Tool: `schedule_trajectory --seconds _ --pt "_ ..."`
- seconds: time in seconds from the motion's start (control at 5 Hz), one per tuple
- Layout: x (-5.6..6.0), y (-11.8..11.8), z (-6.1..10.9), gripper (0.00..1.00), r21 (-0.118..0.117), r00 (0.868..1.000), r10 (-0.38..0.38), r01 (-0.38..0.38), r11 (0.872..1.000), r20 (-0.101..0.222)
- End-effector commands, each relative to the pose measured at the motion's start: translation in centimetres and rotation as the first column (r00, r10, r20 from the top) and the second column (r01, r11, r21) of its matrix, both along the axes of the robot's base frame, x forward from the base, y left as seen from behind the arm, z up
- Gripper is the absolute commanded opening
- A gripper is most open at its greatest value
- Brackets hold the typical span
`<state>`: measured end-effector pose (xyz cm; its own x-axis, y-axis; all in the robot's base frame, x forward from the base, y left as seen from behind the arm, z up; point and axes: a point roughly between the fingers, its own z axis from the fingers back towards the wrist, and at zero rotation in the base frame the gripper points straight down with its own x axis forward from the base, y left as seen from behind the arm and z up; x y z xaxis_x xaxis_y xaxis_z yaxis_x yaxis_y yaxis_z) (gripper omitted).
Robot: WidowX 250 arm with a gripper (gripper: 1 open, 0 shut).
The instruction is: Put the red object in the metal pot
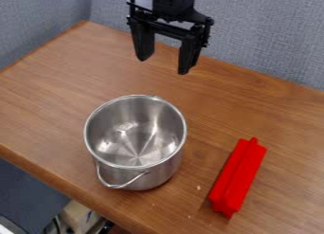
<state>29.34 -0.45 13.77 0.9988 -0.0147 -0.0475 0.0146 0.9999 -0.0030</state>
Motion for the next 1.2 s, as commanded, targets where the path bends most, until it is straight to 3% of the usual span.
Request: schedule_trajectory --seconds 0.0,0.2,0.6,0.8,1.0 --pt "0.4 -1.3 -1.1 1.0 -0.003 0.999 0.039 -0.039 0.999 -0.018" --pt "-0.1 -4.3 -2.1 1.0 -0.025 0.999 0.024 -0.024 0.999 -0.029" --pt "-3.2 -9.6 -3.0 1.0 -0.029 0.986 -0.164 0.165 0.986 0.022" --pt "-4.4 -9.9 -4.2 1.0 -0.02 0.974 -0.216 0.218 0.976 0.059" --pt "-5.6 -9.1 -5.5 1.0 -0.003 0.949 -0.299 0.301 0.954 0.096"
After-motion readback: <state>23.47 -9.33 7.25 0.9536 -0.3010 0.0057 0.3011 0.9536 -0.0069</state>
